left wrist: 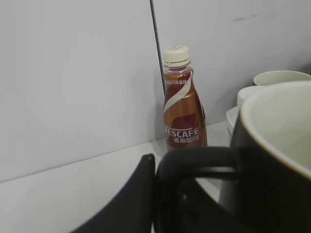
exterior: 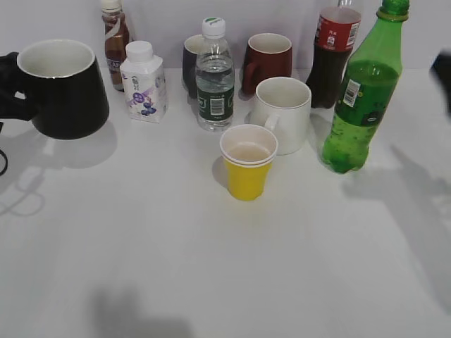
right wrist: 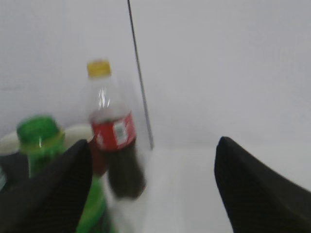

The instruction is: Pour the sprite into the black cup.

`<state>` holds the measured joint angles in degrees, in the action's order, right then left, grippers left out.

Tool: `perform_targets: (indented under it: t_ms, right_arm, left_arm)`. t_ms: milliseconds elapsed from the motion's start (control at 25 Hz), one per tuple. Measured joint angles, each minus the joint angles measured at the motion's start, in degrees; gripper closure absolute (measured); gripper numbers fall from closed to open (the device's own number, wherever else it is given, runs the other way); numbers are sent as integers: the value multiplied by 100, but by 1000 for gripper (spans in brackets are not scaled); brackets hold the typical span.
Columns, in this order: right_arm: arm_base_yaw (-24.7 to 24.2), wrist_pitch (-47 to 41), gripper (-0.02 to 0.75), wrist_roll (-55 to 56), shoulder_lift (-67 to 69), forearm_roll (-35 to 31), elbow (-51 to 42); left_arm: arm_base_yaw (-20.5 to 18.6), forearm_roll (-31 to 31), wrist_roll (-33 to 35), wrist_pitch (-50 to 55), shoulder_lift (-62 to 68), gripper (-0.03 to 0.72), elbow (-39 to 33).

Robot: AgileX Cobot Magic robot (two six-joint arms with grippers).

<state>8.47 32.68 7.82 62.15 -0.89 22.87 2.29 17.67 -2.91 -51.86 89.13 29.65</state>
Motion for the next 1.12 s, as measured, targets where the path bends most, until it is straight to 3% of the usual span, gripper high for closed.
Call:
perform_targets:
  t_ms: [240,440,640,920,1040,1120]
  right_arm:
    - [784,558,195,40,689,-70,-1018]
    - [950,1126,181,-649,1271,4,-1082]
    - [950,1874,106,-715,2055,15,-738]
    - [950,1848,92,-508,3100,15,530]
    - [950,1320,153,-505,3432,15,1100]
    - [950,1043,309,-498,3450,89,1260]
  left_arm:
    - [0,1,0,5,0,643,0]
    - [0,6,0,5,0,643,0]
    - [0,33,0,5,0,643,0]
    - [203,279,-7,377,-121,643,0]
    - [484,301,-7,750,-242,643,0]
    - [718,308,-7,967,-346,643,0]
